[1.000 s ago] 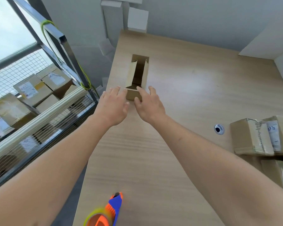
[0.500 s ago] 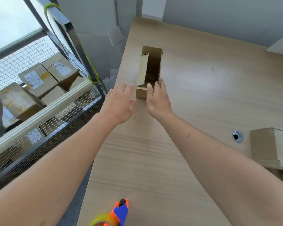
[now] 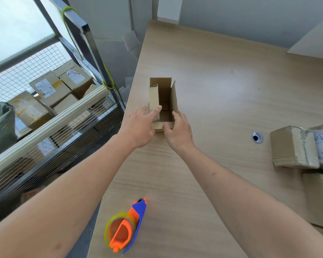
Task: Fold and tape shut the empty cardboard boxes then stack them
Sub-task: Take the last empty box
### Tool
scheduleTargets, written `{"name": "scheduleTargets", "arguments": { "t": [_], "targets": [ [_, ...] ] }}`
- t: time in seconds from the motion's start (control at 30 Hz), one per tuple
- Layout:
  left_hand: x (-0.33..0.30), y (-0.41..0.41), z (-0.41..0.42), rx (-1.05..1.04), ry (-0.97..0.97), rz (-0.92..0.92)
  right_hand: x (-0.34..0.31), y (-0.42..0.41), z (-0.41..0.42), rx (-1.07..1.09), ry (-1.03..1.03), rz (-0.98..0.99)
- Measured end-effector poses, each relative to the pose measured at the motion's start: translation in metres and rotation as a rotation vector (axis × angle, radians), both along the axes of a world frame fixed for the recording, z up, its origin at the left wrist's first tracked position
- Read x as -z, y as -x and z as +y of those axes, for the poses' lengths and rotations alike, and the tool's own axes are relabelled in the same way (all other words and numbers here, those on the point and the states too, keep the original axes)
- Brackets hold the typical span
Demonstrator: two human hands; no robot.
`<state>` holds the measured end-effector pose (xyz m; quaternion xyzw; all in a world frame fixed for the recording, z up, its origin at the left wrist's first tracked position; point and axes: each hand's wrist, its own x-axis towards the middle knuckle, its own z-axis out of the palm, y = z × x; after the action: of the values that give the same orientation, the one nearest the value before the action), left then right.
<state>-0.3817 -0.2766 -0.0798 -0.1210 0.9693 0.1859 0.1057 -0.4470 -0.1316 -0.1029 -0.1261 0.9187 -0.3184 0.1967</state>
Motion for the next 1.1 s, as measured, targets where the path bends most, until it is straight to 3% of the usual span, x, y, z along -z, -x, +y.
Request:
{"name": "scheduleTargets", "arguments": {
  "t": [0.37, 0.87, 1.1],
  "targets": [
    [0.008, -0.101, 0.089, 0.076, -0.125, -0.123, -0.012, -0.123, 0.105, 0.007, -0.012, -0.028],
    [-0.006, -0.212, 0.2, 0.116, -0.044, -0.033, -0.021, -0.239, 0.234, 0.0, -0.04, -0.093],
    [-0.016, -0.271, 0.251, 0.064, 0.059, -0.058, -0.017, -0.283, 0.295, -0.129, -0.041, -0.113]
  ]
}}
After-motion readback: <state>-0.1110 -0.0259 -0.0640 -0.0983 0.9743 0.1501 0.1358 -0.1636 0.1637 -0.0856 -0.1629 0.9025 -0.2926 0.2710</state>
